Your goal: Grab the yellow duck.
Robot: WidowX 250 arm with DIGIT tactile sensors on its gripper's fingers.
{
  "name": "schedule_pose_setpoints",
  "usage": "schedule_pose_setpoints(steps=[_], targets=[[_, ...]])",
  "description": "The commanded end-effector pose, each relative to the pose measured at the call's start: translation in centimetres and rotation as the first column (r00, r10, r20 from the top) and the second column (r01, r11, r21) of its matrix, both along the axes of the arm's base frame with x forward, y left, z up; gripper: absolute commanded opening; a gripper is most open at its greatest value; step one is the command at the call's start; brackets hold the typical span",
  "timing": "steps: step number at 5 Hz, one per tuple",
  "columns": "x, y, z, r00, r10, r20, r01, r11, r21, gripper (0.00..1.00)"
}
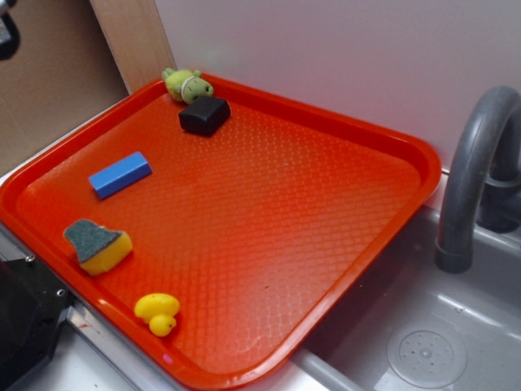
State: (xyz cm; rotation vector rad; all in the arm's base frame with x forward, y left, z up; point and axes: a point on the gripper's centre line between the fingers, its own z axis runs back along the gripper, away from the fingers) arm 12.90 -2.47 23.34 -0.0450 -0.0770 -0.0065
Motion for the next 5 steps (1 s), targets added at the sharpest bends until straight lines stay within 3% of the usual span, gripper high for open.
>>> schedule_pose_setpoints(steps=[1,2,4,5], targets=[[0.7,-3.1,-0.3,0.989,-0.15,0.016,0.149,0.989,0.02,1.0],[0.0,-4.7,-0.7,0.981,-0.194,0.019,0.193,0.98,0.045,1.0],[-0.4,-5.1,-4.5,0.975,-0.21,-0.068,0.213,0.976,0.039,1.0],[-0.6,-5.7,-6.6,0.968,-0.229,-0.101,0.237,0.969,0.076,1.0]])
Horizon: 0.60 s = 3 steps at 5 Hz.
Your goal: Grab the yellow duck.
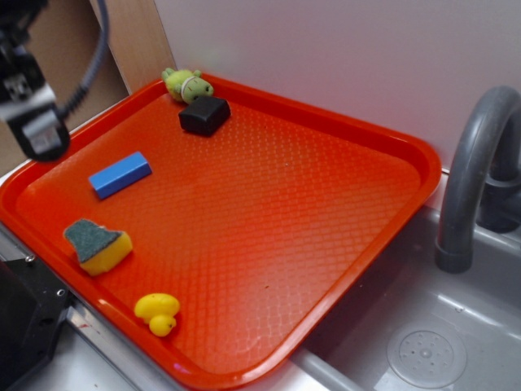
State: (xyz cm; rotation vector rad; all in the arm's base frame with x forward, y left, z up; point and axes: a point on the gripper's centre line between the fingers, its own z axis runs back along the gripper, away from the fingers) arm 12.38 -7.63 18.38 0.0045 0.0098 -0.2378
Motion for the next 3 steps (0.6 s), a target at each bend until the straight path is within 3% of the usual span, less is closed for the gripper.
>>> schedule_pose_setpoints(steps=[1,3], targets=[[0.0,-1.2,-3.4,0.999,-0.026,-0.028,0.026,1.0,0.007,1.0],[0.1,-3.8,-8.2,0.998,-0.051,-0.041,0.054,0.995,0.081,1.0]])
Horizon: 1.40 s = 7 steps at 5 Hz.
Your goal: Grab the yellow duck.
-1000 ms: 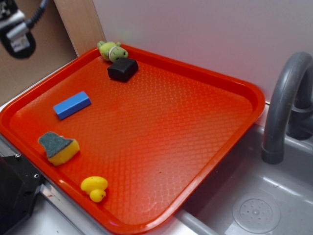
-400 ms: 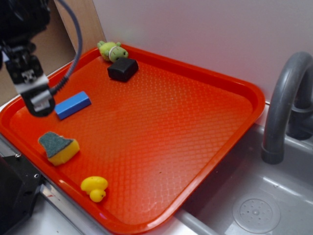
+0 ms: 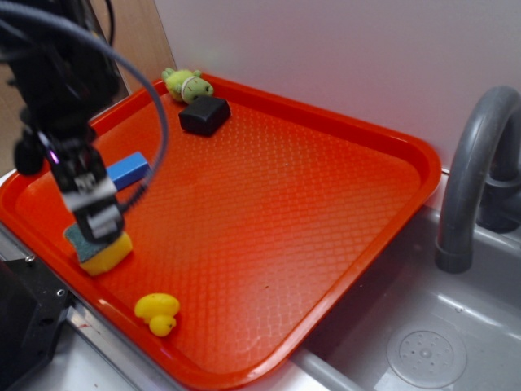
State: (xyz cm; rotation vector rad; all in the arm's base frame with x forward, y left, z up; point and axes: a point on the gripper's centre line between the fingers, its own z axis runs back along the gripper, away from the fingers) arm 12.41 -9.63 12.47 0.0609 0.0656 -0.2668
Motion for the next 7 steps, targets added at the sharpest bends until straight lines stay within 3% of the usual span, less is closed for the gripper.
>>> schedule_pose_setpoints(steps=[1,4,5,7], targets=[[0.2,-3.4,-5.1,0.998,-0.059,-0.009,0.06,0.993,0.097,1.0],[-0.8,-2.3,-9.8,0.996,-0.041,-0.075,0.054,0.982,0.178,0.98],[-1.1,-2.1,-9.5,0.996,-0.038,-0.075,0.05,0.984,0.173,0.0],[-1.2,-1.9,-7.8,0.997,-0.003,-0.077,0.013,0.99,0.138,0.0]])
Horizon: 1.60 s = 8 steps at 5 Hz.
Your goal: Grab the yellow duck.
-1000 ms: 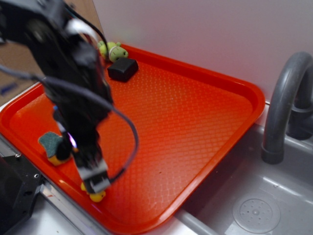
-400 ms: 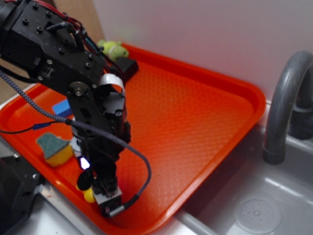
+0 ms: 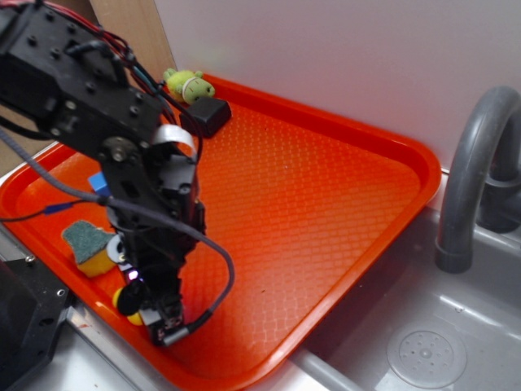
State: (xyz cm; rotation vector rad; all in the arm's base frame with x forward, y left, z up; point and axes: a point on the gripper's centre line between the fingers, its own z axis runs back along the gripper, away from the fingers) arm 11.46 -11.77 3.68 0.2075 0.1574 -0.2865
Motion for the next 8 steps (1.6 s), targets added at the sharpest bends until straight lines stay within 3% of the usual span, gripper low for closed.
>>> schedule_pose_setpoints(steps=[1,4,6,7,8], targets=[[1.3,2.3,3.8,0.995,0.1,0.011,-0.1,0.995,-0.023,0.0],[7.7,8.0,13.1,0.915,0.386,0.12,-0.361,0.913,-0.191,0.0],[7.1,7.9,18.8,0.873,0.418,0.249,-0.354,0.897,-0.266,0.0],[6.9,8.3,20.1,0.864,0.423,0.274,-0.335,0.888,-0.314,0.0],[7.3,8.6,19.5,0.87,0.424,0.25,-0.344,0.887,-0.309,0.0]])
